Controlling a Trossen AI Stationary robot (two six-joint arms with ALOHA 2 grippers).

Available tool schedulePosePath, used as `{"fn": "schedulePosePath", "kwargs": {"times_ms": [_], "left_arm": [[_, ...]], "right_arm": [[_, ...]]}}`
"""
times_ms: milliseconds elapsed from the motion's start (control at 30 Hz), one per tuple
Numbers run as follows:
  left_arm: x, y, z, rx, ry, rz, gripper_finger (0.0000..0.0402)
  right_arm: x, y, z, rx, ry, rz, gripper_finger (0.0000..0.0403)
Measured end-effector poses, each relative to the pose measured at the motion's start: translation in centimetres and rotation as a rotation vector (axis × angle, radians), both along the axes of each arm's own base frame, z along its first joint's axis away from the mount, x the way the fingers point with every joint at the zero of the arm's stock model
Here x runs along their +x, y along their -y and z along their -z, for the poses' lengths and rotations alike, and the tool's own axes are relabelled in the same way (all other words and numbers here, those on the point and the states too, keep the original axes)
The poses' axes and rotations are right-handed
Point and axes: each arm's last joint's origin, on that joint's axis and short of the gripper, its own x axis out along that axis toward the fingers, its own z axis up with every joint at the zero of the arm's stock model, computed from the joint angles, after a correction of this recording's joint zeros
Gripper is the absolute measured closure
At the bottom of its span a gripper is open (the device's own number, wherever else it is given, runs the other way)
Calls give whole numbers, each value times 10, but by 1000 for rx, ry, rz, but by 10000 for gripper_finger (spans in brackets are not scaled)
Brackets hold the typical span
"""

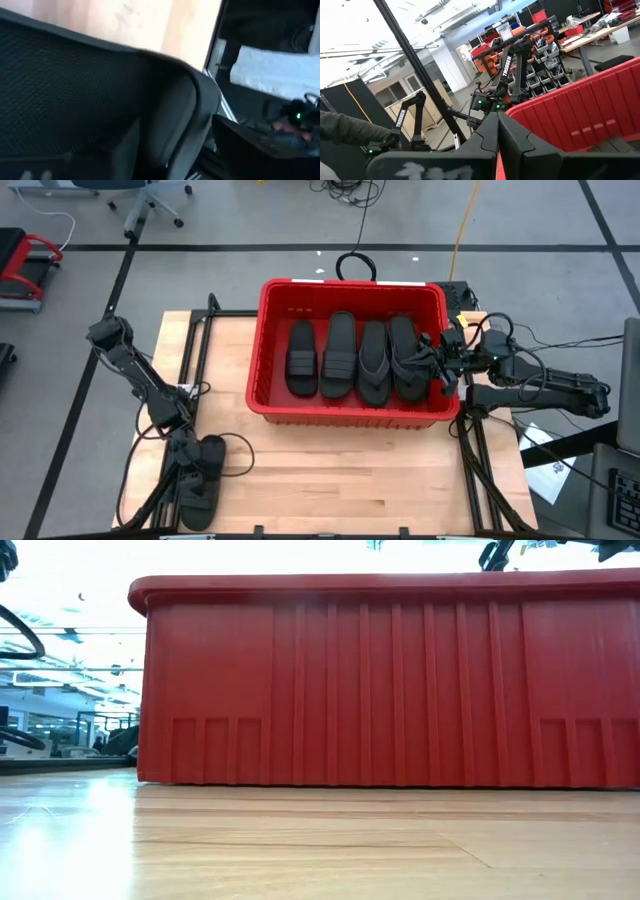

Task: Pick and place slides into bin
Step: Stack the black slipper on top of the black slipper

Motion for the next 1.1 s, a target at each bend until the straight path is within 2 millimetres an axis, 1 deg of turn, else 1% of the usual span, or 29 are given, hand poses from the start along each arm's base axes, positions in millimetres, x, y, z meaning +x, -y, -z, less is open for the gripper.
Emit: {"fn": "schedulePosePath", "kwargs": {"times_ms": [67, 133, 200, 300, 333, 367, 433, 533, 633, 733, 800, 900, 1000, 1100], "left_arm": [[0, 1, -1, -7, 12, 37, 182], [0, 2, -3, -24, 38, 66, 219], [1, 4, -5, -47, 88, 88, 268], [4, 7, -10, -97, 150, 101, 358], [4, 7, -11, -108, 155, 98, 379], [5, 8, -12, -116, 153, 93, 387], [6, 10, -17, -123, 154, 95, 388], [9, 15, -33, -101, 170, 134, 396], [13, 19, -60, -33, 215, 179, 396], [15, 18, -88, 96, 276, 204, 398], [17, 14, -108, 192, 317, 189, 398], [20, 5, -146, 268, 380, 148, 399], [18, -13, -180, 392, 391, 118, 399], [17, -35, -219, 506, 463, 34, 399]], "right_arm": [[0, 0, 0, 0, 0, 0, 403], [0, 0, 0, -1, 0, -3, 403], [0, 0, 0, -1, 0, -3, 403], [0, 0, 0, -1, 0, -4, 403], [0, 0, 0, -1, 0, -4, 403], [0, 0, 0, -1, 0, -4, 403], [0, 0, 0, -2, 0, -4, 403], [0, 0, 0, -4, 0, -3, 403], [0, 0, 0, -6, -2, -2, 403], [0, 0, 0, -8, -3, -2, 403], [0, 0, 0, -8, -3, -2, 403], [0, 0, 0, -8, -3, -1, 403], [0, 0, 0, -8, -3, -1, 403], [0, 0, 0, -12, -3, 0, 403]]}}
